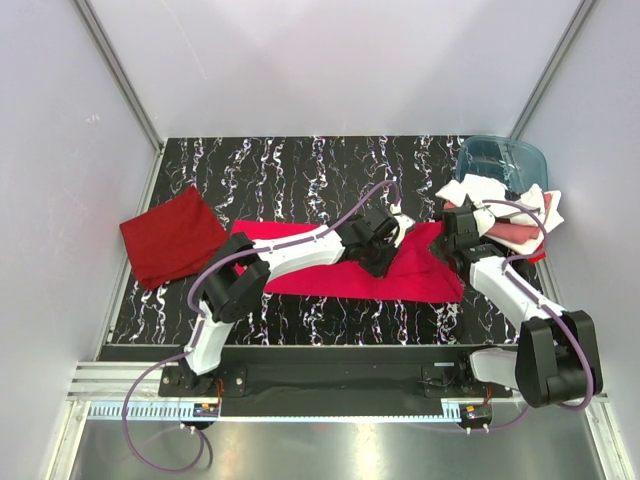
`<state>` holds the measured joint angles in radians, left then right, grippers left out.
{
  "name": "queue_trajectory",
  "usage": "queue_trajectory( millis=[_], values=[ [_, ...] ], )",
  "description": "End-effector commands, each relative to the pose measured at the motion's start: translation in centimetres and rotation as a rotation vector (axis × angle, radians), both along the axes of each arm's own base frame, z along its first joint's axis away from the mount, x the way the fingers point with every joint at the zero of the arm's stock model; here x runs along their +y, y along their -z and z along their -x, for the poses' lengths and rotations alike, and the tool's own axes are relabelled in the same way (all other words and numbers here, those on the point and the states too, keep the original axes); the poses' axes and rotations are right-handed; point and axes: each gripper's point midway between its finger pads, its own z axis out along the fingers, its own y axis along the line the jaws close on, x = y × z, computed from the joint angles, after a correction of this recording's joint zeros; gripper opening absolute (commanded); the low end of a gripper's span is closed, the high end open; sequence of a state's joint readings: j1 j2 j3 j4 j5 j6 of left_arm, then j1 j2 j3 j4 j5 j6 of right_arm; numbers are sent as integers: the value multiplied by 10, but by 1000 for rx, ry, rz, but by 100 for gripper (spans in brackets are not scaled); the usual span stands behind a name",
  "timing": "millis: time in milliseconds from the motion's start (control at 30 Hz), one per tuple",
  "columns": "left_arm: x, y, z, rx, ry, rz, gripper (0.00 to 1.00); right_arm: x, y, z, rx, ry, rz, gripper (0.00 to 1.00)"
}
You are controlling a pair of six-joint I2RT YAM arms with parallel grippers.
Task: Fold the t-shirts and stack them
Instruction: Fold the tshirt
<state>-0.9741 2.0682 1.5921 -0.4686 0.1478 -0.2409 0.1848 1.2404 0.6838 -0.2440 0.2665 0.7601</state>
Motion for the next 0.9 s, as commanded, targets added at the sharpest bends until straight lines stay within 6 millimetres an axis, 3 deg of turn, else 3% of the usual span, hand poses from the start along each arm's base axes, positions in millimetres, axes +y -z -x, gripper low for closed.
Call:
queue_trajectory(
  millis=[0,433,600,867],
  values=[
    [-5,-28,4,-23,36,53,24,9,-1,-14,-10,-46,-28,27],
    [-12,-24,5,7,49,57,30,27,42,-25,158,-105,-66,24],
    [-10,-26,-1,-17,24,55,30,39,41,-15,160,-167,-119,24],
    [-7,-24,-16,9,-28,73,30,72,39,18,143,-313,-288,24]
  ],
)
